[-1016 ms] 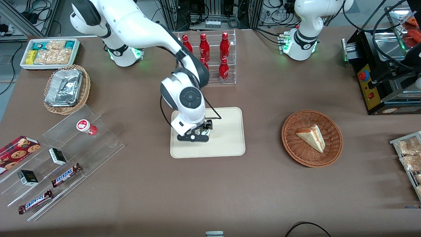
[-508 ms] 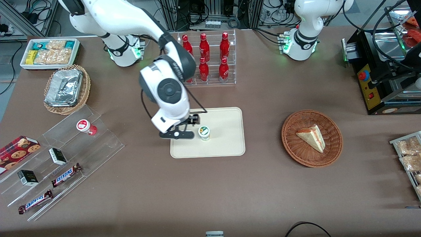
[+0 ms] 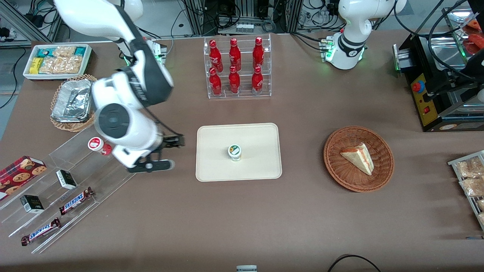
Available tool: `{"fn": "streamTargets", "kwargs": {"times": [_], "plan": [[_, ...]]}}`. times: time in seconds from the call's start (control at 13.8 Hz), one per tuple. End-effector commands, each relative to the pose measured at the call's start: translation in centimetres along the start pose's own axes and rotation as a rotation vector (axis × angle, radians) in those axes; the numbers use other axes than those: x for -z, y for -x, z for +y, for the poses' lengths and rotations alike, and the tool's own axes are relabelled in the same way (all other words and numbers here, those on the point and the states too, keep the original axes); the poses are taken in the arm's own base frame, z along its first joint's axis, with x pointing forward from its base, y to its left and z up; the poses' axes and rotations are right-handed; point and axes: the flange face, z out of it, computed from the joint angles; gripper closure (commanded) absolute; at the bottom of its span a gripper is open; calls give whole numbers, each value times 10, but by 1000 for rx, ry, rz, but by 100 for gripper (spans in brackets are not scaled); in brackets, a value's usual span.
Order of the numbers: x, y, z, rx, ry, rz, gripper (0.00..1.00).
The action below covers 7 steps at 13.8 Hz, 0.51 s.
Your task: Place green gum on tray
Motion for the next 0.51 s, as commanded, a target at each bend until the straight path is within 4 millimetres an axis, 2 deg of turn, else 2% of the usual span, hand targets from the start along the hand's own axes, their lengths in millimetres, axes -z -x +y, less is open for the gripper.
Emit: {"fn": "streamTargets", "kwargs": {"times": [0.0, 0.22, 0.44], "plan": [[25, 8, 66, 11, -49, -7, 0], [41, 7, 148, 45, -76, 6, 0], [54, 27, 189, 20, -96, 29, 0]]}}
